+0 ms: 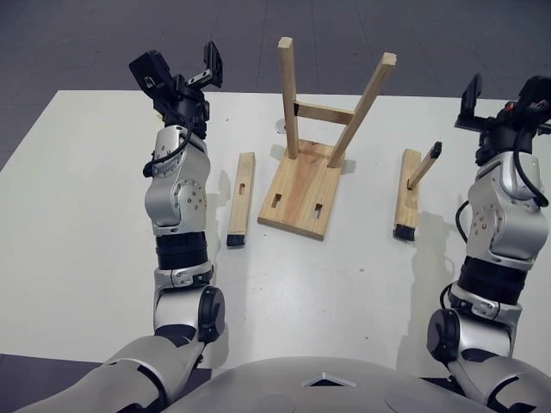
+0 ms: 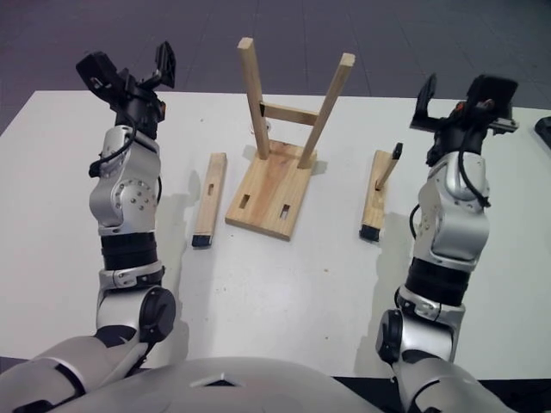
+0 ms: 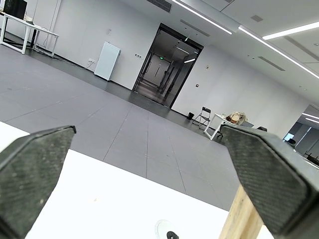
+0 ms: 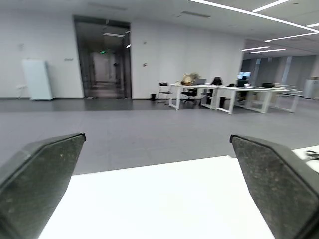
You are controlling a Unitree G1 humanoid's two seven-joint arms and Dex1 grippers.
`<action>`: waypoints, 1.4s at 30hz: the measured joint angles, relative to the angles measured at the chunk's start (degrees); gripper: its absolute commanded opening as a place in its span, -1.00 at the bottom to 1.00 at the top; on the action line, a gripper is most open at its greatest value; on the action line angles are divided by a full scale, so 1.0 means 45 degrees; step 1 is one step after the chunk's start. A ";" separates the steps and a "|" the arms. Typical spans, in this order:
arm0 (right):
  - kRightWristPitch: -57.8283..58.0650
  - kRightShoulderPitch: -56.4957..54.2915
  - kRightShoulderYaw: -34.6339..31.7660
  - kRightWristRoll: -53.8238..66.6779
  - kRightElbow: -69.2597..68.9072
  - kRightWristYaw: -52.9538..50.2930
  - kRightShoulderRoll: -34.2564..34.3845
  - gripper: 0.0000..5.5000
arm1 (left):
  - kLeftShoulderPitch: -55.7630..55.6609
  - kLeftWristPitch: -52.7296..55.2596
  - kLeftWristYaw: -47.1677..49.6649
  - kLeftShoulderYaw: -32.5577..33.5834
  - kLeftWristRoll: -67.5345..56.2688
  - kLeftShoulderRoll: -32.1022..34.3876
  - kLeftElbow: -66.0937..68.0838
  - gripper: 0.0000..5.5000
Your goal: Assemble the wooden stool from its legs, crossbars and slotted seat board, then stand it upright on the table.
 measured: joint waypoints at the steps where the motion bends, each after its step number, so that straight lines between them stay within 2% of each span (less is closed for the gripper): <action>1: 0.0403 0.0458 0.0056 0.0041 -0.0594 -0.0043 0.0166 0.96 | 0.0098 0.0047 0.0040 0.0000 0.0009 0.0001 -0.0081 0.96; 5: 0.2184 0.2114 0.0116 0.0529 -0.1670 -0.0113 0.1002 0.96 | 0.0372 0.0191 0.0140 0.0015 0.0119 0.0027 -0.0390 0.96; 9: 0.3186 0.3108 0.1080 0.0544 -0.1861 0.0134 0.1244 0.96 | 0.0486 0.0331 0.0157 0.0040 0.0153 0.0060 -0.0628 0.96; 14: 0.4136 0.3298 0.2002 -0.0029 -0.1317 -0.0021 0.1345 0.96 | 0.0513 0.0574 0.0226 0.0116 0.0213 0.0057 -0.0668 0.96; 19: 0.5061 0.3141 0.2008 -0.0516 -0.0541 -0.0274 0.1333 0.95 | 0.0507 0.1283 0.0785 0.0412 -0.0156 -0.0125 -0.0755 0.96; 34: 0.8529 0.1075 0.0921 -0.0326 0.0545 -0.0664 0.2018 0.19 | 0.0374 0.2926 0.1678 0.0566 -0.0288 -0.0168 -0.0828 0.96; 42: 0.9077 0.0500 0.0502 -0.0643 0.0912 -0.0878 0.2047 -0.26 | 0.0056 0.3303 0.1866 0.0637 -0.0296 -0.0226 -0.0910 0.96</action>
